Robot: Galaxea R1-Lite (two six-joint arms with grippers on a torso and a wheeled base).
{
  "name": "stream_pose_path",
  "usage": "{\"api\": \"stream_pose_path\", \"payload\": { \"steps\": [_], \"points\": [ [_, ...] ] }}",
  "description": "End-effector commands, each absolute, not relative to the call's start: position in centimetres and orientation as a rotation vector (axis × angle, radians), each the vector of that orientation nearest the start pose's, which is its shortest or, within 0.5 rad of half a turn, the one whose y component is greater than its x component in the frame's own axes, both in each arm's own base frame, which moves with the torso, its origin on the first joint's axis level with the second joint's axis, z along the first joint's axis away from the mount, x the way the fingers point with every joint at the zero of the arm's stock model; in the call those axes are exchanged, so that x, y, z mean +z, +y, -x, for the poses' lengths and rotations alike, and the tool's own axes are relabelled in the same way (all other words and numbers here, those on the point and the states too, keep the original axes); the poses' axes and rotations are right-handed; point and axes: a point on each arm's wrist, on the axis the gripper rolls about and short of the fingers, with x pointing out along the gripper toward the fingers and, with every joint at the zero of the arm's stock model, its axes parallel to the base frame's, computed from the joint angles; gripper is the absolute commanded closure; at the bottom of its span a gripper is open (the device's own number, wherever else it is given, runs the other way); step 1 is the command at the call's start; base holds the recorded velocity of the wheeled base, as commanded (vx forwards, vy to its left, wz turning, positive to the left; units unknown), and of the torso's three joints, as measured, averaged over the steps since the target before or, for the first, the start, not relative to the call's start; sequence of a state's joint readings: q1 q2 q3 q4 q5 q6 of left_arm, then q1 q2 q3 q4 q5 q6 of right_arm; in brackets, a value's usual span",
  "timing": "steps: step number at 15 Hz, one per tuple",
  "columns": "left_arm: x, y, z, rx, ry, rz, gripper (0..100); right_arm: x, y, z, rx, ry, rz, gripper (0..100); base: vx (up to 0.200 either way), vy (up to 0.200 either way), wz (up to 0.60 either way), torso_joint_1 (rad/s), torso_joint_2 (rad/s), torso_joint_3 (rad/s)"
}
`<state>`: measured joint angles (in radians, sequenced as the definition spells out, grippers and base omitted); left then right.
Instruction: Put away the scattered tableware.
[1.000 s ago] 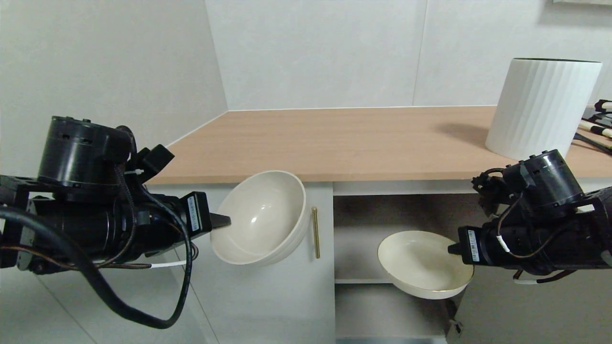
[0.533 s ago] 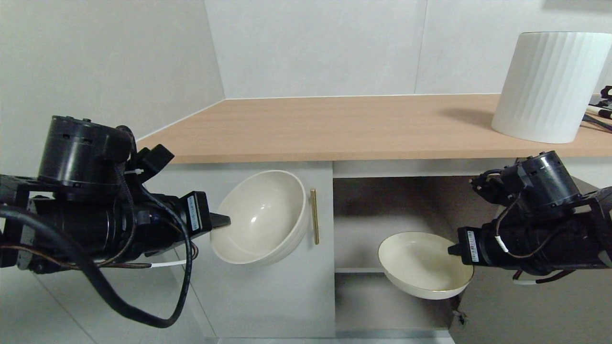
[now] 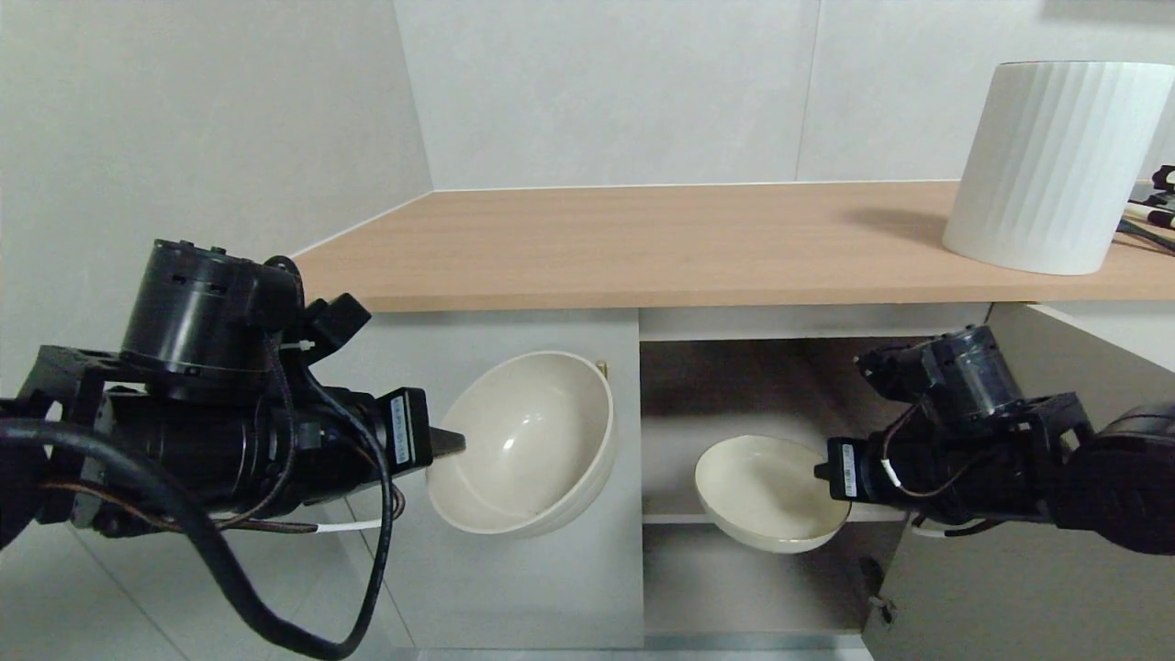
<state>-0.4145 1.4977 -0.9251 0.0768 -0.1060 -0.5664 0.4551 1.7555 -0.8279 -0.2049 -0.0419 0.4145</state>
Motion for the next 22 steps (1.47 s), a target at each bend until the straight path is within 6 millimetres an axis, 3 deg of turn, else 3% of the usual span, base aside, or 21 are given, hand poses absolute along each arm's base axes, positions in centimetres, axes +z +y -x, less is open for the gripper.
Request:
{"api": "stream_pose_path", "payload": {
  "steps": [1,4,11,18,22],
  "points": [
    [19.9,-10.5,-23.0,-0.295,0.799,0.424,100,7.3,14.1,-29.5,0.152,0.744,-0.190,100,0.000,0.000,0.00,0.000,0.00,0.000],
    [19.2,-11.1,-23.0,-0.300,0.840,0.406,100,3.9,14.0,-31.5,0.098,0.713,-0.192,100,0.000,0.000,0.00,0.000,0.00,0.000],
    [17.9,-12.2,-23.5,-0.298,0.887,0.373,100,-0.5,12.8,-35.8,0.012,0.700,-0.200,100,0.000,0.000,0.00,0.000,0.00,0.000],
    [17.4,-12.8,-23.7,-0.302,0.908,0.361,100,-2.9,13.3,-37.9,-0.049,0.686,-0.159,100,0.000,0.000,0.00,0.000,0.00,0.000],
    [17.1,-12.9,-23.9,-0.299,0.915,0.358,100,-3.1,12.6,-39.6,-0.116,0.661,-0.154,100,0.000,0.000,0.00,0.000,0.00,0.000]
  ]
}}
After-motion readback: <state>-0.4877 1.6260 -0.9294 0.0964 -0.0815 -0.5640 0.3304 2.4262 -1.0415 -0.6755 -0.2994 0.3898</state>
